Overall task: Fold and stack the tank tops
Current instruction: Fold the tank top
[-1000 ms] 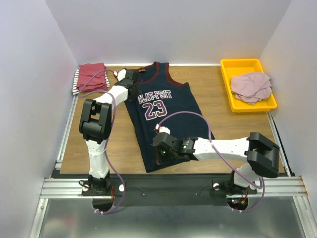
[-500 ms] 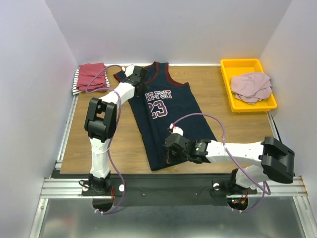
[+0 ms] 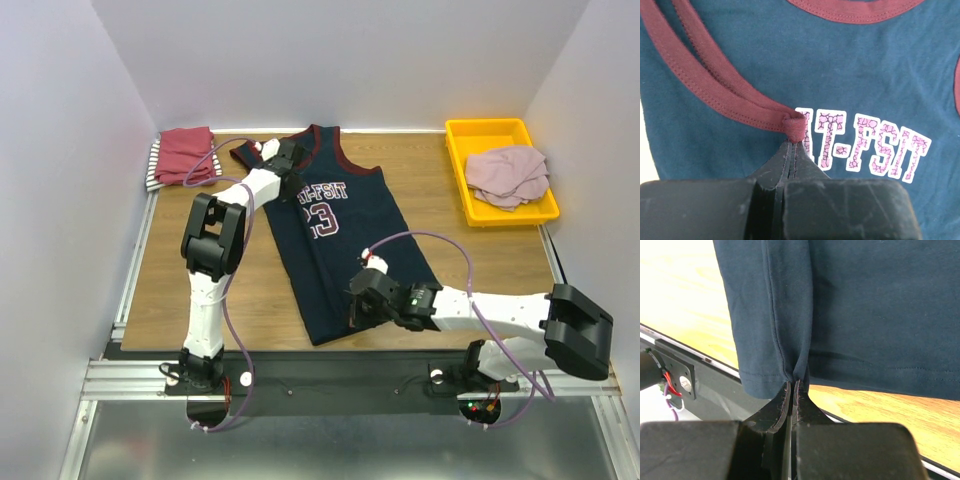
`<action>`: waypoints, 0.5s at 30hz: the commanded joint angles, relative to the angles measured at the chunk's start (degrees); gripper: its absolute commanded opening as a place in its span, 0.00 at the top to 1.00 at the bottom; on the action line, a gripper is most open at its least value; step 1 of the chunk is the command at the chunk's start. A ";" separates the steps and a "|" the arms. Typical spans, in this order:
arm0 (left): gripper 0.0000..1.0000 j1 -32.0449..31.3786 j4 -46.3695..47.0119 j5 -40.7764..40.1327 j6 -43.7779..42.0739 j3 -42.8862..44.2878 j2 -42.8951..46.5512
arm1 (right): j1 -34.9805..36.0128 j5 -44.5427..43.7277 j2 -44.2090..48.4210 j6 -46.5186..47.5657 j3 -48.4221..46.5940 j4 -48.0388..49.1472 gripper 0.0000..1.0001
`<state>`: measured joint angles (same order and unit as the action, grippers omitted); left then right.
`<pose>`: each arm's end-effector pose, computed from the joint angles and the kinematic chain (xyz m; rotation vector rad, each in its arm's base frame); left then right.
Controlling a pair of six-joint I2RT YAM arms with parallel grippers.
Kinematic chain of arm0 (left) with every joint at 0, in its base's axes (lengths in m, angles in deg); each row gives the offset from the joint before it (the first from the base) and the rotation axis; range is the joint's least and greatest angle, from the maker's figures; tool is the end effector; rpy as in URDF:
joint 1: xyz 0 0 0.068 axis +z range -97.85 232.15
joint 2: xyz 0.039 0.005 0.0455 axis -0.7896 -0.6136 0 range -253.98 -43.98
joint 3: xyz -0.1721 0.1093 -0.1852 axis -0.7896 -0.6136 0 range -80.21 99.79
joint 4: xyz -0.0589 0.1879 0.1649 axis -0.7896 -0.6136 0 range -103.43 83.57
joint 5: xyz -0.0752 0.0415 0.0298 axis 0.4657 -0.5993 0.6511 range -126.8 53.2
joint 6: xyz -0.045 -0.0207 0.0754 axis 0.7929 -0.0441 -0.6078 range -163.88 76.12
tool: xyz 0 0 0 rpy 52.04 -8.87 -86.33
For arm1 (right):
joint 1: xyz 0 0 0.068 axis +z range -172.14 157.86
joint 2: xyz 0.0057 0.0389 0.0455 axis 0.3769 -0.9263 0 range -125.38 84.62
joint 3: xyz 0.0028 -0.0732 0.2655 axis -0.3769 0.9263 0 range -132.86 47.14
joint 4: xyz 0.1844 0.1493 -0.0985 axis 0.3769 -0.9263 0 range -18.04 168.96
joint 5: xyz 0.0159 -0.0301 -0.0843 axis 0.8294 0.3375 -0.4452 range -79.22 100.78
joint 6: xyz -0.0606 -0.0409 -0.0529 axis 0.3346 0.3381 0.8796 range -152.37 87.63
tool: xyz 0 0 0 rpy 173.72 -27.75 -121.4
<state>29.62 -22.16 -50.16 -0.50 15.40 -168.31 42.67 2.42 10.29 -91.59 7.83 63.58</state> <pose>0.4861 -0.1815 0.1642 -0.5361 2.2779 -0.3041 0.1285 0.2457 0.1632 -0.0582 2.5967 0.7364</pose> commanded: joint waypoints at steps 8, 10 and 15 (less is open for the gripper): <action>1.00 -1.21 0.78 -1.31 0.48 3.88 -0.21 | -0.83 -1.57 2.96 -2.30 2.57 1.40 0.98; 1.00 -1.56 0.78 -1.23 0.48 4.05 -0.47 | -0.83 -1.83 3.40 -2.48 2.92 1.40 0.98; 1.00 -1.73 1.49 -0.87 0.83 3.18 -0.74 | -0.92 -2.54 4.36 -3.36 3.98 1.31 0.91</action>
<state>28.18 -22.09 -50.14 -0.22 16.71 -168.86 41.95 1.52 12.85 -93.69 11.20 64.06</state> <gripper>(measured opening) 0.017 0.079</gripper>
